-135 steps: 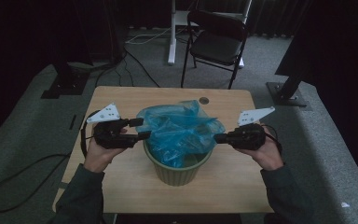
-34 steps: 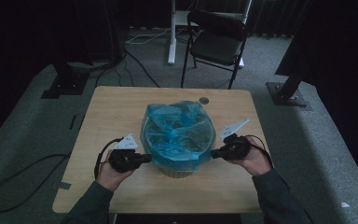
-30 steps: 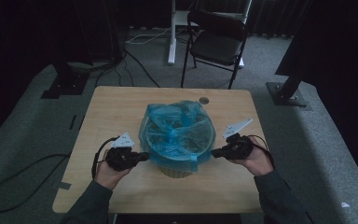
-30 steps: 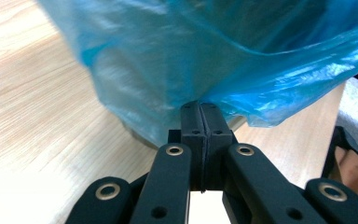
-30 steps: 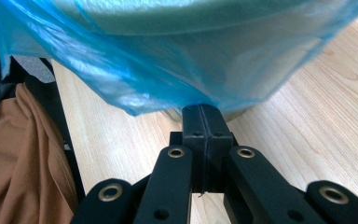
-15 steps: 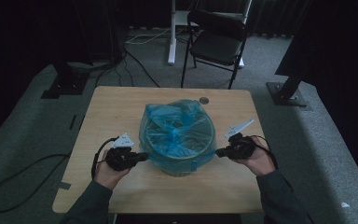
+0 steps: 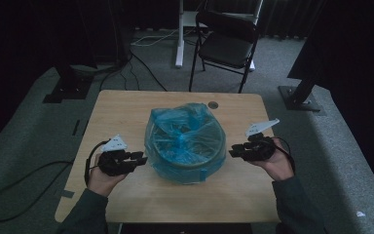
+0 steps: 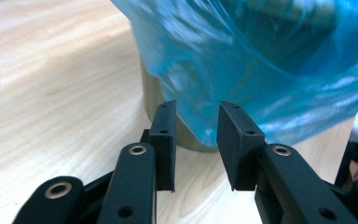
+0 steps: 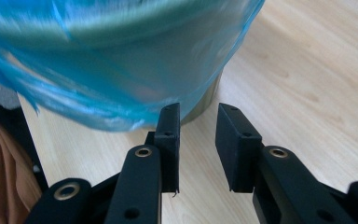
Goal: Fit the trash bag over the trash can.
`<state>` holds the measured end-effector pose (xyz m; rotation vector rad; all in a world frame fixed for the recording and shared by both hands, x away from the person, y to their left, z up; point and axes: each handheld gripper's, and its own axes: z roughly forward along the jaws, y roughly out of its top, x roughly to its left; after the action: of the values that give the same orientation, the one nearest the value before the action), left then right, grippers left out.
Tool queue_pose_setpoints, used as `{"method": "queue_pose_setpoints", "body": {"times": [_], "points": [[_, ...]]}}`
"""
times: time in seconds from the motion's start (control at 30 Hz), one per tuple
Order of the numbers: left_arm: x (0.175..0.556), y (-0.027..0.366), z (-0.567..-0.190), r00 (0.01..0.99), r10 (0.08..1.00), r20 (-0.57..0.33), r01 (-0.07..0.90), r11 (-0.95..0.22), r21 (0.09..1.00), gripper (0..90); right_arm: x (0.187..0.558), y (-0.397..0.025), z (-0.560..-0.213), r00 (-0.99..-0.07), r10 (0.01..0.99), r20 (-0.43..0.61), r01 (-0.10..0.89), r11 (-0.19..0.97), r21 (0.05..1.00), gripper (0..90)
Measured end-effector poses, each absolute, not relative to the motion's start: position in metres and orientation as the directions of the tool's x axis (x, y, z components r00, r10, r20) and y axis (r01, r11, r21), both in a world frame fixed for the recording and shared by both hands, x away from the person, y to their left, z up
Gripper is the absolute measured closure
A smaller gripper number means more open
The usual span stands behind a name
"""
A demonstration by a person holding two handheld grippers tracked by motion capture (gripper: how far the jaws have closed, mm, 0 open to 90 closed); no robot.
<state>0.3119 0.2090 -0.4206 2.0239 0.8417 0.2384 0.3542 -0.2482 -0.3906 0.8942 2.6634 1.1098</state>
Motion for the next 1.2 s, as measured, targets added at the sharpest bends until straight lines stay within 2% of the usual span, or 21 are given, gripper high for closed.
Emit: {"method": "queue_pose_setpoints", "body": {"times": [0.27,0.47,0.93,1.2], "points": [[0.317,0.210,-0.400,0.729,0.672,-0.130,0.434,-0.308,0.847,67.4,0.359,-0.246,-0.379,-0.798,0.592,0.110,0.471,0.501,0.726,70.2],[0.323,0.202,-0.386,0.733,0.671,-0.110,0.406,-0.302,0.862,62.1,0.359,-0.240,-0.368,-0.796,0.599,0.087,0.446,0.484,0.753,72.8],[0.349,0.189,-0.374,0.715,0.684,-0.142,0.411,-0.247,0.877,58.5,0.372,-0.218,-0.349,-0.799,0.600,0.026,0.382,0.473,0.794,74.2],[0.368,0.188,-0.374,0.692,0.701,-0.173,0.430,-0.208,0.879,57.4,0.392,-0.210,-0.347,-0.792,0.610,0.037,0.377,0.441,0.814,68.2]]}}
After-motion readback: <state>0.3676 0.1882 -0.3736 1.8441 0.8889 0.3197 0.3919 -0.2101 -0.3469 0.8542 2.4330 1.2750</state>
